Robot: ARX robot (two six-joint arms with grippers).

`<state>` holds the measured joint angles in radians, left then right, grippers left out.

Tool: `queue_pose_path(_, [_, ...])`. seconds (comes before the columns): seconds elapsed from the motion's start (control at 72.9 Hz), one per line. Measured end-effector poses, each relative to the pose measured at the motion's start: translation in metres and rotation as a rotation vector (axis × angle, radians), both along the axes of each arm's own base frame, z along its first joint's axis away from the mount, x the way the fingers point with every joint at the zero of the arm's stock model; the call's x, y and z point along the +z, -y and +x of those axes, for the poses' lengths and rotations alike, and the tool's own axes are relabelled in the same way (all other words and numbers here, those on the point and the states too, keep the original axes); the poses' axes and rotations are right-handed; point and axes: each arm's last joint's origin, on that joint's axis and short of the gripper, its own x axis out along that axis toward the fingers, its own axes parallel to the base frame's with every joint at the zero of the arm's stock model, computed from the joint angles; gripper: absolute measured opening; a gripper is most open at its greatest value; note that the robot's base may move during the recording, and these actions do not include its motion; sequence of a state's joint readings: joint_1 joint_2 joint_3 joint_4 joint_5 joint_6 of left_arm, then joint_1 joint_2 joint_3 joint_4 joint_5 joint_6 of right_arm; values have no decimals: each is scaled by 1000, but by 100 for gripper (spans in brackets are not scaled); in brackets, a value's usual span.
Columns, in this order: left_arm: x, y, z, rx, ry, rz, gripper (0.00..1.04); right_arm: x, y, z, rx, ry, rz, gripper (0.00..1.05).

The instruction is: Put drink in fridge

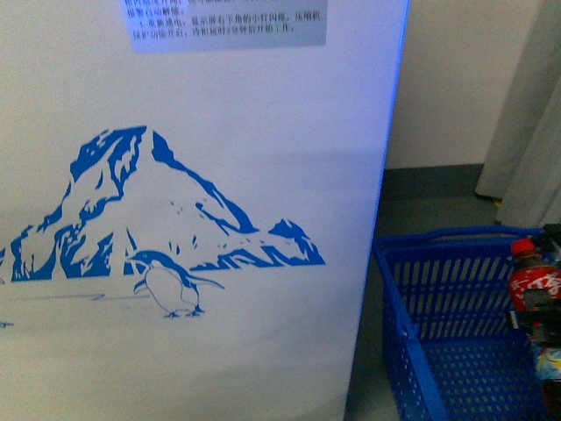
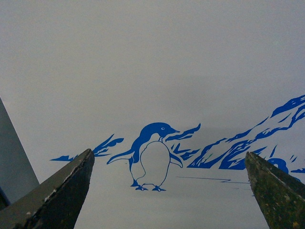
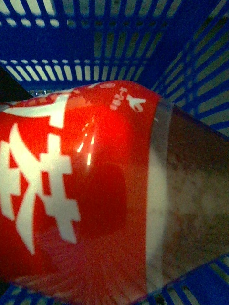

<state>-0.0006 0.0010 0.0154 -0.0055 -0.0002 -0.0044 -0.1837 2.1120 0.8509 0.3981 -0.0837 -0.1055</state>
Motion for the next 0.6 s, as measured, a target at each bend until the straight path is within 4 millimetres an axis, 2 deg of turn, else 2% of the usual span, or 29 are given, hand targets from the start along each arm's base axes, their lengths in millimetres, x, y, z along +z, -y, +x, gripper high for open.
queue_pose_path(0.041, [0, 0, 0, 0, 0, 0, 97, 16, -1, -5, 2, 30, 1, 36])
queue_pose_path(0.082, [0, 0, 0, 0, 0, 0, 97, 43, -2, -13, 10, 88, 25, 36])
queue_pose_path(0.151, [0, 0, 0, 0, 0, 0, 97, 73, -4, -20, 17, 153, 43, 36])
queue_pose_path(0.165, [0, 0, 0, 0, 0, 0, 97, 85, -5, -22, 20, 181, 49, 36])
queue_pose_path(0.343, [0, 0, 0, 0, 0, 0, 97, 162, -19, -43, 41, 370, 38, 36])
queue_pose_path(0.425, [0, 0, 0, 0, 0, 0, 97, 197, -29, -59, 53, 468, 12, 36])
queue_pose_path(0.453, [0, 0, 0, 0, 0, 0, 97, 214, -34, -70, 61, 517, 1, 36])
queue_pose_path(0.603, [0, 0, 0, 0, 0, 0, 97, 248, -47, -100, 50, 646, -59, 36])
